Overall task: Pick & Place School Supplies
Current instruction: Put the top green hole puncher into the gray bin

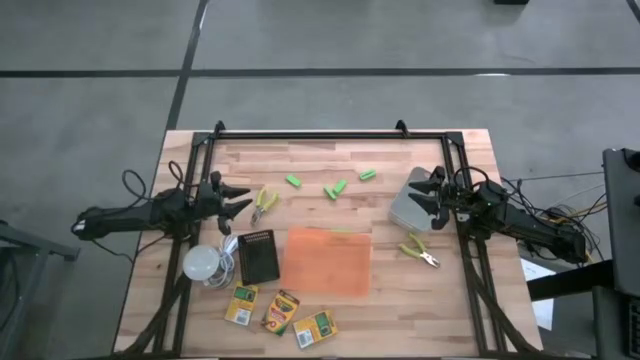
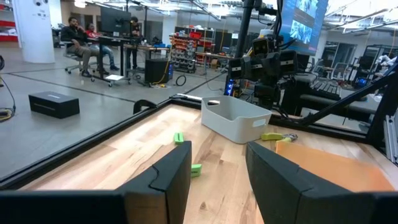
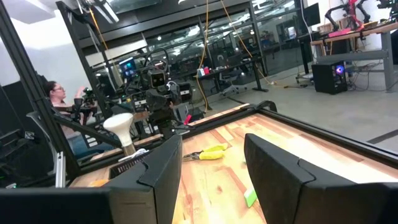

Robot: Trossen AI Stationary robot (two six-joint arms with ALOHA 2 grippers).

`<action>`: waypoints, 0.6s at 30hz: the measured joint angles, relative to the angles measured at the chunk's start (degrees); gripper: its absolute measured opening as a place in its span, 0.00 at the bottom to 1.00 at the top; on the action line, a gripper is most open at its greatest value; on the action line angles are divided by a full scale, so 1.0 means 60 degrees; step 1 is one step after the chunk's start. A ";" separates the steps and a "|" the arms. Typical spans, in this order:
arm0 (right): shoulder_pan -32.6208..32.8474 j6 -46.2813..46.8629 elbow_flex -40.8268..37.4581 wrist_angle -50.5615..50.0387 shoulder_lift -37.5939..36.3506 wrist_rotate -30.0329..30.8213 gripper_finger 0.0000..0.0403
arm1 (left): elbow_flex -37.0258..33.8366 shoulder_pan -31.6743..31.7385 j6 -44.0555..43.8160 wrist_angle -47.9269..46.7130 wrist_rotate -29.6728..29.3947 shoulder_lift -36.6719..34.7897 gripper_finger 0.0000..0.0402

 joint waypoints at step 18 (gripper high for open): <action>-0.0003 0.0002 -0.0001 -0.0002 0.0000 0.0001 0.42 | 0.0926 0.0006 0.0396 -0.0437 -0.0060 -0.0008 0.39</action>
